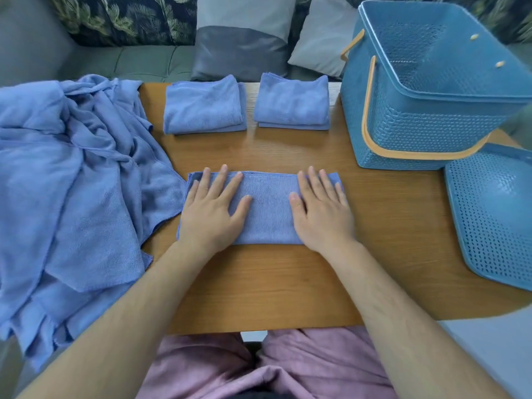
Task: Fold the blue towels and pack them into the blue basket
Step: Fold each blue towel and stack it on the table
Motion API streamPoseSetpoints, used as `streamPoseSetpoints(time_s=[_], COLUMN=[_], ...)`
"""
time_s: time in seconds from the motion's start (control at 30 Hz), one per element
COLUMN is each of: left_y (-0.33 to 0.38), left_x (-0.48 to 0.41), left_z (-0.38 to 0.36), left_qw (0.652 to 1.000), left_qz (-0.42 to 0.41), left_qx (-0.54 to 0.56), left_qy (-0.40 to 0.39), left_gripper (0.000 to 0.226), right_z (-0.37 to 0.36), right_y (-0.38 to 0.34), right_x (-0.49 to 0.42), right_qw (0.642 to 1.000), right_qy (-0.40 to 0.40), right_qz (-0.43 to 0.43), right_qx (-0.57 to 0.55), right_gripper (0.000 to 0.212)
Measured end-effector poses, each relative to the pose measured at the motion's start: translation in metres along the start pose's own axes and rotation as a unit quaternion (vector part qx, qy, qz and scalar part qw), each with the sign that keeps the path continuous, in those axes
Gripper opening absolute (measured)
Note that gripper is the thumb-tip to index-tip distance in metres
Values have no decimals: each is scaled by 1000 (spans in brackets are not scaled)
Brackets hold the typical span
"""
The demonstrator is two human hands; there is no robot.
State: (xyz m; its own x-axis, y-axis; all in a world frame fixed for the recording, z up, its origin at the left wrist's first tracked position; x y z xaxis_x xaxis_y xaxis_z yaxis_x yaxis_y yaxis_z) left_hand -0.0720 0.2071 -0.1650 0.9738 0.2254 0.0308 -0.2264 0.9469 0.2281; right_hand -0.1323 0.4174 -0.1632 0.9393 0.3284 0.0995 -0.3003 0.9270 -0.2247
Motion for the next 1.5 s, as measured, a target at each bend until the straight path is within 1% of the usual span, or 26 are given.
streamPoseSetpoints(time_s=[0.1, 0.2, 0.23, 0.27, 0.33, 0.4, 0.47, 0.57, 0.67, 0.7, 0.77, 0.83, 0.87, 0.9, 0.97, 1.0, 1.07, 1.13, 1.2, 1.27, 1.3, 1.33, 1.43, 1.5], left_y=[-9, -9, -6, -1, 18, 37, 48, 50, 49, 51, 55, 57, 58, 57, 52, 48, 37, 31, 32, 34, 34, 34, 32, 28], left_x=[-1, -4, -3, -2, 3, 5, 4, 4, -1, -2, -3, -8, -12, -17, -30, -34, -33, -23, -7, 9, 15, 20, 27, 26], left_z=[4, 3, 5, 8, 14, 12, 3, -7, -11, -11, -12, -12, -10, -5, 6, 13, 24, 31, 34, 37, 34, 27, 1, -6], left_qw=[1000, 1000, 1000, 999, 994, 988, 987, 989, 992, 994, 997, 998, 998, 996, 991, 988, 980, 980, 980, 979, 979, 980, 980, 980], left_qz=[4, 9, -2, -26, -103, -153, -155, -145, -118, -105, -75, -49, -49, -59, -96, -118, -151, -155, -161, -167, -173, -182, -197, -195], left_qx=[-7, -22, -28, -31, -24, 6, 26, -14, -34, -33, -29, -31, -39, -54, -82, -92, -123, -124, -104, -68, -40, -14, 31, 35], left_qy=[-8, -14, -9, 2, 25, 10, -16, -5, -6, -1, -2, -14, -23, -33, -47, -45, -29, -7, 45, 94, 96, 80, -12, -28], left_gripper=[66, 67, 68, 68, 67, 65, 66, 65, 66, 66, 69, 75, 77, 77, 61, 53, 50, 57, 57, 50, 49, 52, 65, 66], right_z=[3, 5, 7, 10, 18, 20, 15, 7, 10, 14, 27, 40, 39, 33, 17, 13, 13, 13, 11, 15, 16, 12, -2, -3], right_y=[22, 25, 23, 20, 13, 6, 1, 3, 7, 4, -11, -34, -43, -50, -56, -55, -48, -41, -39, -41, -43, -44, -39, -32], right_x=[0, -1, 1, 3, 8, 8, 3, -5, -16, -18, -11, 8, 17, 23, 28, 26, 21, 11, 3, 6, 10, 14, 20, 17], right_qw=[999, 999, 999, 999, 998, 998, 999, 1000, 1000, 999, 997, 988, 985, 988, 994, 995, 994, 995, 993, 985, 983, 982, 982, 974], right_qy=[-16, -19, -12, 4, 38, 40, 17, -9, -6, 4, 61, 149, 168, 157, 109, 100, 110, 84, 18, 9, 10, 1, -22, -16], right_qz=[-30, -42, -43, -43, -43, -42, -26, -3, -8, -9, 3, 18, 15, 9, -11, -18, -9, 20, 67, 122, 142, 153, 164, 180], right_qx=[-15, -13, -7, -1, -1, -4, 9, 3, 24, 43, 56, 35, 19, 6, 3, 2, -13, -44, -93, -119, -117, -108, -94, -137], right_gripper=[59, 59, 59, 58, 57, 55, 53, 53, 53, 53, 49, 36, 31, 32, 43, 49, 52, 48, 51, 53, 53, 54, 56, 54])
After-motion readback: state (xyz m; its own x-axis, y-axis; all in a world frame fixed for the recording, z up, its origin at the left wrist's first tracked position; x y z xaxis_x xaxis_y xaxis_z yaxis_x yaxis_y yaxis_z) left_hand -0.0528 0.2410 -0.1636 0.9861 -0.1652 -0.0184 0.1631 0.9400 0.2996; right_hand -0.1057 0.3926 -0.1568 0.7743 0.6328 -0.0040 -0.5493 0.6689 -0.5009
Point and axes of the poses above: each hand's wrist, its own x-axis away from the middle knuckle, its own z-axis out of the back of the hand, y = z × x, the point moved 7 cm from there along -x, towards the middle knuckle, and after that the axes turned 3 degrees about -y, right-handed, at the moved point
